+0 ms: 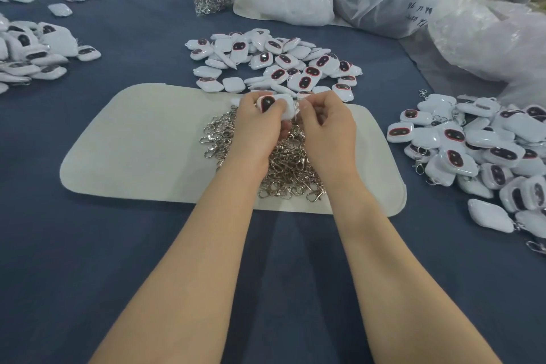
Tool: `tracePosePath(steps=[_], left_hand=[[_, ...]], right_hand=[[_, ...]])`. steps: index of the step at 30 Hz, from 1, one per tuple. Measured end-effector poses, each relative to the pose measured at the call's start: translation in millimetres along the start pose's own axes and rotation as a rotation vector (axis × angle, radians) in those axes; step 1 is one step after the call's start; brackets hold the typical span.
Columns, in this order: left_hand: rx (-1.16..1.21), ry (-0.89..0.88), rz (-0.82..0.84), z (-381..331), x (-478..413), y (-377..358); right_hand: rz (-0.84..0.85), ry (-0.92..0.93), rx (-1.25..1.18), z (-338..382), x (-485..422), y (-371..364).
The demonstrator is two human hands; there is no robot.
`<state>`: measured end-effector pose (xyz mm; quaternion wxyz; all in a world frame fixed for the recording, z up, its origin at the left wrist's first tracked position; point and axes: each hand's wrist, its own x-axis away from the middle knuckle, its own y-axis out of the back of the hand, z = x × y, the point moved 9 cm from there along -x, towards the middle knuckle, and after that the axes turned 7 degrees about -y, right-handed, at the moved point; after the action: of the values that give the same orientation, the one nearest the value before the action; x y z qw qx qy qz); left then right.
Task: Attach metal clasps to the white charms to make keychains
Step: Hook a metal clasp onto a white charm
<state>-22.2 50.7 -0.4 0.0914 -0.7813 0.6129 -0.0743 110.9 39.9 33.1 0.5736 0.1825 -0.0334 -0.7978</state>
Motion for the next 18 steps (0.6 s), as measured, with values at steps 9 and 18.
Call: tracePosePath(steps=[9, 18], left_hand=[[-0.603, -0.593, 0.089, -43, 16, -15], [-0.416, -0.432, 0.031, -32, 8, -6]], right_hand=[[0.070, 0.120, 0.251, 6, 0, -4], [0.116, 0.038, 0.168, -6, -2, -7]])
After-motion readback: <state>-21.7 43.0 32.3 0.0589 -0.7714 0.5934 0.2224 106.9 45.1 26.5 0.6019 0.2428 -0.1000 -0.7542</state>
